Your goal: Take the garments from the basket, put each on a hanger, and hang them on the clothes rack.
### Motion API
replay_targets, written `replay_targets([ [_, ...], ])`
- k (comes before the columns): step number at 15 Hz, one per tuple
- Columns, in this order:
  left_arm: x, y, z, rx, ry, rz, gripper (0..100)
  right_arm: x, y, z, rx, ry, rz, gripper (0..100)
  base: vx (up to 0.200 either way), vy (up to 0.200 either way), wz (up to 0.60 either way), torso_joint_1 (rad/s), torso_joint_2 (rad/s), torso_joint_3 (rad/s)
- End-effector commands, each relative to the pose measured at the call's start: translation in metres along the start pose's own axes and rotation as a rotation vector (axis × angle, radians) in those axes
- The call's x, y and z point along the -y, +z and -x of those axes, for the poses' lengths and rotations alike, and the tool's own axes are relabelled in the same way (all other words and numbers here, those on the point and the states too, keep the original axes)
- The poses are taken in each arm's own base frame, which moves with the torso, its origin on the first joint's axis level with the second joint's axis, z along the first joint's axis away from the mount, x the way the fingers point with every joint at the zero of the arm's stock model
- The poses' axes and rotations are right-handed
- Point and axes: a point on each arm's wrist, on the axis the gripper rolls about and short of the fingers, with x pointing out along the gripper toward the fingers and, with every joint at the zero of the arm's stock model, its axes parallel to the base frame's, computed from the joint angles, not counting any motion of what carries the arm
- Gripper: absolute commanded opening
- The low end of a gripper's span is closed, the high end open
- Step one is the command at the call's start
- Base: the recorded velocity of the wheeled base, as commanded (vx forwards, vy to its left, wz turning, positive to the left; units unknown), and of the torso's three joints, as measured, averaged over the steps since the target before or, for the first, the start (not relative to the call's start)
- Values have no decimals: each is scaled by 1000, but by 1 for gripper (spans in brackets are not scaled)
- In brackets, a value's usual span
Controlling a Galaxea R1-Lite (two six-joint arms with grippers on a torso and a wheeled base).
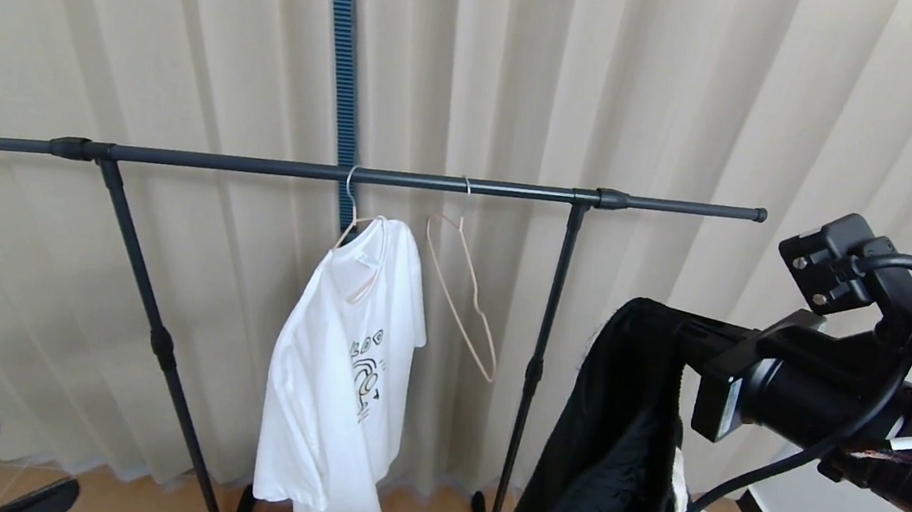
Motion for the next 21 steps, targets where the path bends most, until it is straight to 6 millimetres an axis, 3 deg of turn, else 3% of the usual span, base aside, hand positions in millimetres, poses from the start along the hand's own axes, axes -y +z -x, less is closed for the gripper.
replay_targets([
  [1, 28, 50, -88, -247, -183, 120, 100, 0, 3, 2, 13, 15, -19, 0, 0, 0, 0, 0, 0, 0],
  [5, 51, 51, -160, -414, -209, 118, 100, 0, 8, 1, 34, 13, -54, 0, 0, 0, 0, 0, 0, 0],
  [10, 96, 33, -207, -548, -274, 181, 100, -10, 7, -8, 57, 49, -69, 0, 0, 0, 0, 0, 0, 0],
  [17, 144, -6, -256, -617, -354, 111, 100, -14, 5, -9, 47, 61, -63, 0, 0, 0, 0, 0, 0, 0],
  [21, 150, -2, -264, -598, -340, 136, 100, -14, 5, -9, 48, 58, -62, 0, 0, 0, 0, 0, 0, 0],
])
